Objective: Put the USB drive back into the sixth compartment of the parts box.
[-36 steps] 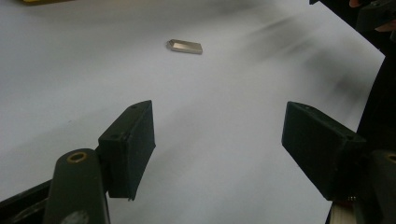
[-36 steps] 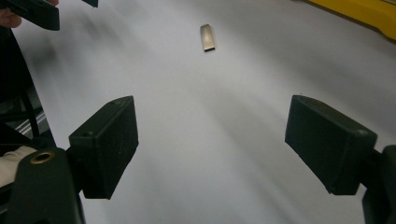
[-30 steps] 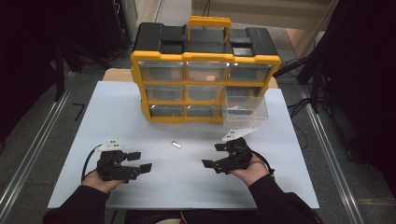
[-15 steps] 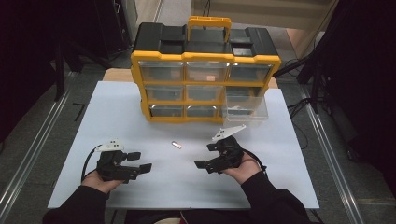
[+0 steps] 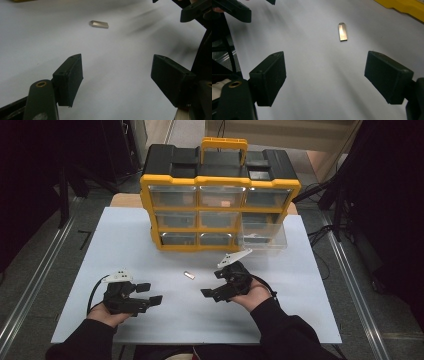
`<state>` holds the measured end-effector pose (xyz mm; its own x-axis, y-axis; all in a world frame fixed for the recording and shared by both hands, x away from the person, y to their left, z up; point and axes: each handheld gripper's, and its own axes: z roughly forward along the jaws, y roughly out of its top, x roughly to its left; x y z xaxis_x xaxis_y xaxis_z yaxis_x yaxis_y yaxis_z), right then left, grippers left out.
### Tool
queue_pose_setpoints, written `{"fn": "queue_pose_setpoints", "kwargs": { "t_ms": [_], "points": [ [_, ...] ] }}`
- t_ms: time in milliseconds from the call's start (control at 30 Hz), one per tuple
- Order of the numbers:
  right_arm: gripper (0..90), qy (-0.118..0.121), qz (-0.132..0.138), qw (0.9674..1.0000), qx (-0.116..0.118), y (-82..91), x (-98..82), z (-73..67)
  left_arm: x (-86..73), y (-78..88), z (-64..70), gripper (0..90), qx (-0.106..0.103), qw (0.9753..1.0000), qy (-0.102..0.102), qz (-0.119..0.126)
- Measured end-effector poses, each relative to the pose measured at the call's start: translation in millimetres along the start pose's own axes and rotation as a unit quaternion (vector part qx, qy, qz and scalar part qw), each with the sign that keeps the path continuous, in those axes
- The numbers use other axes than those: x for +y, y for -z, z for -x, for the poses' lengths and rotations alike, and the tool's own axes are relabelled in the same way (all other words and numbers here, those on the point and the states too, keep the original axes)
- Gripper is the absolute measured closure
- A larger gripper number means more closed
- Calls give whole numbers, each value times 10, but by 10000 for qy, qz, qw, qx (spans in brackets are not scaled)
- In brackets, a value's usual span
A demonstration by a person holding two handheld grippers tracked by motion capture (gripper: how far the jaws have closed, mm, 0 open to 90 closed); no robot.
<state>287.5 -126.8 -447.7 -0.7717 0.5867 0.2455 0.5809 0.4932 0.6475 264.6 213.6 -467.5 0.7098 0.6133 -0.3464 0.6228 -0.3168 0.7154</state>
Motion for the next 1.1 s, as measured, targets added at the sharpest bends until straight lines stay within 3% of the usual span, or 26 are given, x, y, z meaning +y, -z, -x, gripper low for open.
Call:
{"fn": "queue_pose_setpoints", "kwargs": {
  "t_ms": [667, 1100],
  "points": [
    [158, 74, -227, 9997, 55, -278, 218, 94, -9, 9, -11, 268, 16, 10000, 21, 9],
    [159, 99, -210, 9997, 100, -378, 386, 157, -9, 9, -14, 268, 6, 10000, 19, -13]
  ]
}}
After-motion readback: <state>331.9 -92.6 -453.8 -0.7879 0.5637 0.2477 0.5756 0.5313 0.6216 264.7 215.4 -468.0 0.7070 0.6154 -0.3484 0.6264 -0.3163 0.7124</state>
